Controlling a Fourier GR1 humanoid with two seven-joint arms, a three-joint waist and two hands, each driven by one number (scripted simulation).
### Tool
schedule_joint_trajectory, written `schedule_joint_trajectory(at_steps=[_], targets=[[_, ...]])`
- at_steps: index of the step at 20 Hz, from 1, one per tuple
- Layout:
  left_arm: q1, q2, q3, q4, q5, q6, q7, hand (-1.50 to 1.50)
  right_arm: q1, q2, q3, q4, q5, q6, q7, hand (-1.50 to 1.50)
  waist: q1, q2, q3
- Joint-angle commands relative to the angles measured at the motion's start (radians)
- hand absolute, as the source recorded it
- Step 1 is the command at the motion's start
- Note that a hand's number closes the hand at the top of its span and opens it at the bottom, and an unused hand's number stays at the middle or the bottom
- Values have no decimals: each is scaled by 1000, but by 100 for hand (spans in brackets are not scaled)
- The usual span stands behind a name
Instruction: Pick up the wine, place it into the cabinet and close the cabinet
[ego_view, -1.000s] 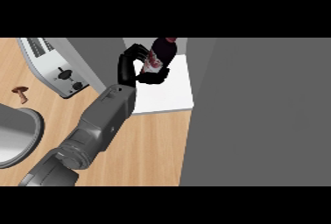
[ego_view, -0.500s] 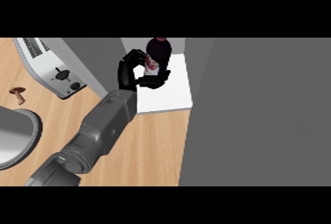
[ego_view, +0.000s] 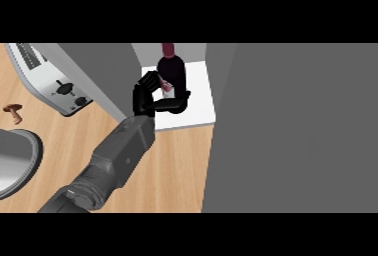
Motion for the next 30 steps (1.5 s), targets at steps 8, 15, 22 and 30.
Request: schedule_joint_trajectory(at_steps=[8, 15, 22, 30], targets=[[121, -1, -23, -26, 54, -81, -38, 150, -8, 19, 10, -19, -52, 7, 6, -150, -42, -2, -1], [142, -1, -68, -36, 67, -32, -32, 150, 7, 31, 7, -18, -54, 12, -10, -150, -53, -2, -1], [122, -1, -102, -60, 84, 22, -37, 150, -5, 19, -11, -11, -78, 25, -4, -150, -65, -1, -1], [68, -1, -116, -88, 133, 77, -7, 150, 20, 20, -35, 4, -86, 37, -20, -150, -59, 2, 1]])
